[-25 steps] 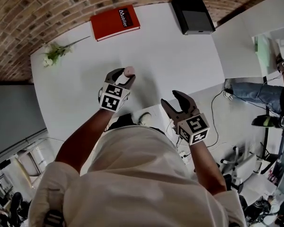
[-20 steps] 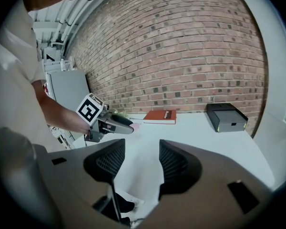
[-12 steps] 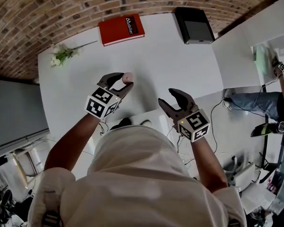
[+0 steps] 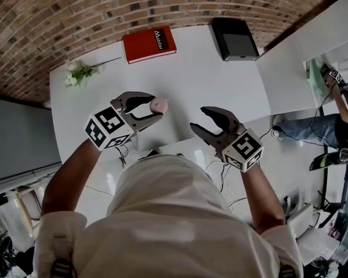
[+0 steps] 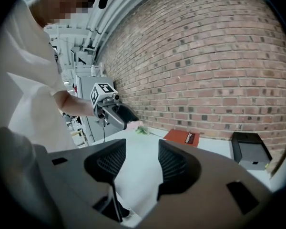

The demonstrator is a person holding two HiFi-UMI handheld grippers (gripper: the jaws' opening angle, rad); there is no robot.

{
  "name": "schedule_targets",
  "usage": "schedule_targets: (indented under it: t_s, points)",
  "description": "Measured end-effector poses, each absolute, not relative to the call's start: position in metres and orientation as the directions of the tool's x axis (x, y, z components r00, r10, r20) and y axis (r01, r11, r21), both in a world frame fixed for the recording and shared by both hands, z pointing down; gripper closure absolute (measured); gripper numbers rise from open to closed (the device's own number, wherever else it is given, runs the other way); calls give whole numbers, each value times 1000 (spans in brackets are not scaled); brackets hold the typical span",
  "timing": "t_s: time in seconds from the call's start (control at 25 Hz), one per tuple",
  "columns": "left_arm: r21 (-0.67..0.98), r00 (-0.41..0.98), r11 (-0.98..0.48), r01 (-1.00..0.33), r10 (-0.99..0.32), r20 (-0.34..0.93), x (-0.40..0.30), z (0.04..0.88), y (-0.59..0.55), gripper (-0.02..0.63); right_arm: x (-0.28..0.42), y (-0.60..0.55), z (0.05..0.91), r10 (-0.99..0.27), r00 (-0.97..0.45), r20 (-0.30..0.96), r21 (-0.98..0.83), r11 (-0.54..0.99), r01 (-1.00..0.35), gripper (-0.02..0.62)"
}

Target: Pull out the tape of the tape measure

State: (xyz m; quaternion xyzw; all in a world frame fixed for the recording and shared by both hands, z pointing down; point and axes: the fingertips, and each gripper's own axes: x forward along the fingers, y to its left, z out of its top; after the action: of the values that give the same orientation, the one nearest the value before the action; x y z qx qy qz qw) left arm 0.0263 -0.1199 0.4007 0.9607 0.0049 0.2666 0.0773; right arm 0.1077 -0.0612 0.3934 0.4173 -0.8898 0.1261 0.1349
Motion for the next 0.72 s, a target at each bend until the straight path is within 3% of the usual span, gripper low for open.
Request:
schedule_targets:
  t_s: [0.2,0.72]
  points:
    - [119,853,-988,98,145,502,28,377,-105,400,97,-66,368,-687,-656,312,-56,676,-734,410]
    - [107,800,-946,306,317,509,34,360,-77,400,70,-73,345,-617,-730,294,-21,759,-650,411]
